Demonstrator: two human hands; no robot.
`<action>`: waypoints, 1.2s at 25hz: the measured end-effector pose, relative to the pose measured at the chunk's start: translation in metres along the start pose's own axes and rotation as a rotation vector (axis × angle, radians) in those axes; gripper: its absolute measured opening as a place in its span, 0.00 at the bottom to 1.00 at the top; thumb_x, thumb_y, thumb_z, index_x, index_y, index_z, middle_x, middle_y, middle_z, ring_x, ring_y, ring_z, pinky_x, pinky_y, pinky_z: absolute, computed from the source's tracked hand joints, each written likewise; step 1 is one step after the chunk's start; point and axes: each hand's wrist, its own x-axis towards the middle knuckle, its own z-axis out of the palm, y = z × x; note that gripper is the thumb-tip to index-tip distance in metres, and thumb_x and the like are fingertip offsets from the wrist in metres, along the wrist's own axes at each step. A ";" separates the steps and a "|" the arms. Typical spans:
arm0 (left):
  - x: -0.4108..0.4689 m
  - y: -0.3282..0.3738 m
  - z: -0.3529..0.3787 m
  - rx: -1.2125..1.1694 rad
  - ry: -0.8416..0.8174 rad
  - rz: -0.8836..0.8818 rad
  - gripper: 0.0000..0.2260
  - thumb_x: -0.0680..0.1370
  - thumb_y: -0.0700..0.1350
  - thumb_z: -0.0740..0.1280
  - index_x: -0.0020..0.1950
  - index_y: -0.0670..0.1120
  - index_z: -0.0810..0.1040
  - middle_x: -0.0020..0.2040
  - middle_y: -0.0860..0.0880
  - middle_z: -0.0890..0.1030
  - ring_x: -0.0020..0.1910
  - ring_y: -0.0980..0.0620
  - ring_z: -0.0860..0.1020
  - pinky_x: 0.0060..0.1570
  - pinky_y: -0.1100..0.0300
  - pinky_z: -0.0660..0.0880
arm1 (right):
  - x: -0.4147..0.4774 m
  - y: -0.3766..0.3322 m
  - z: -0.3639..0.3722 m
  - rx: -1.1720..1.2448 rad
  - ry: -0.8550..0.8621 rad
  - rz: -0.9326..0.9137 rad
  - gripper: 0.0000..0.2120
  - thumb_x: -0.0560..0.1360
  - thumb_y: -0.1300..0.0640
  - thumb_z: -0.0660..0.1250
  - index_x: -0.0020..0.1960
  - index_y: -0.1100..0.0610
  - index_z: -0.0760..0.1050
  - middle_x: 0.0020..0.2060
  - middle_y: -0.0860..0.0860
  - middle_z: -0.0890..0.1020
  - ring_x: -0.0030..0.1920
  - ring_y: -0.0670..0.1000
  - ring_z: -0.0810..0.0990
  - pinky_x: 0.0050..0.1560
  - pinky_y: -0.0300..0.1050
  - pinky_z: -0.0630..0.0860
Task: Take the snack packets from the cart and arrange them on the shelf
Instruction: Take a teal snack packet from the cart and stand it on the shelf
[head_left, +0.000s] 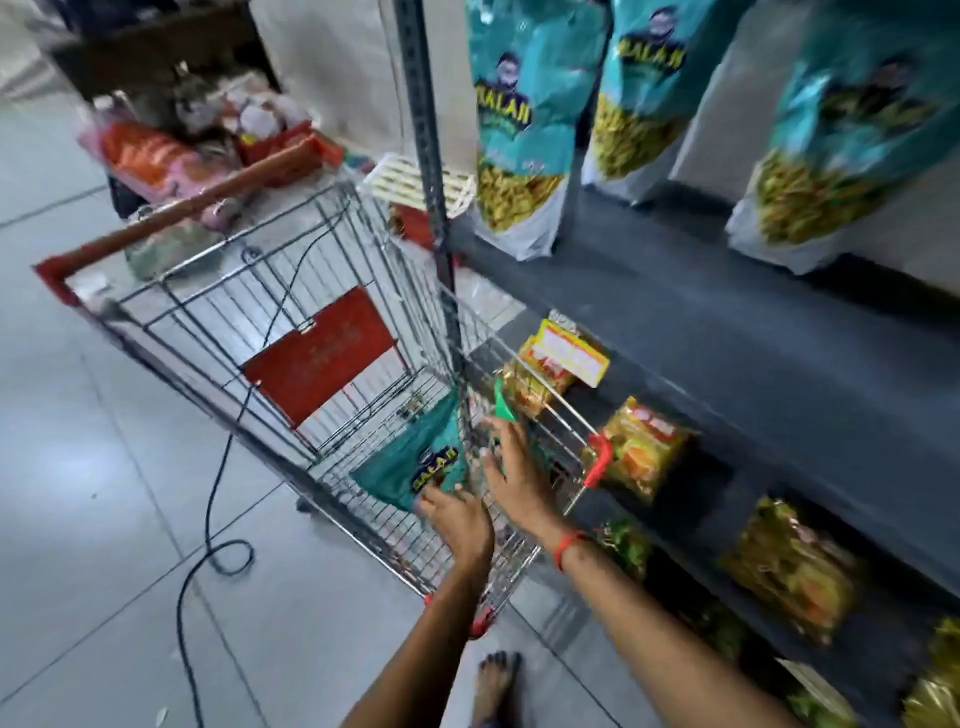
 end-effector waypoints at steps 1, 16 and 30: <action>0.017 -0.005 0.000 -0.115 0.041 -0.120 0.19 0.76 0.33 0.59 0.65 0.28 0.61 0.67 0.29 0.63 0.66 0.32 0.65 0.66 0.48 0.62 | 0.009 0.009 0.017 0.006 -0.117 0.084 0.20 0.77 0.67 0.57 0.69 0.64 0.64 0.68 0.63 0.69 0.70 0.60 0.67 0.71 0.55 0.64; 0.148 -0.046 0.014 -0.378 0.209 -0.326 0.10 0.81 0.43 0.52 0.54 0.47 0.72 0.58 0.41 0.77 0.59 0.44 0.73 0.68 0.50 0.68 | 0.109 0.099 0.126 -0.239 -0.466 0.371 0.15 0.80 0.58 0.55 0.66 0.51 0.65 0.39 0.49 0.77 0.39 0.51 0.77 0.40 0.44 0.77; 0.077 0.028 -0.038 0.082 0.031 0.046 0.12 0.76 0.33 0.64 0.58 0.40 0.75 0.58 0.41 0.81 0.45 0.51 0.77 0.37 0.66 0.76 | 0.068 0.014 0.039 -0.035 -0.263 0.157 0.21 0.73 0.67 0.66 0.64 0.58 0.67 0.58 0.58 0.80 0.58 0.58 0.80 0.55 0.50 0.78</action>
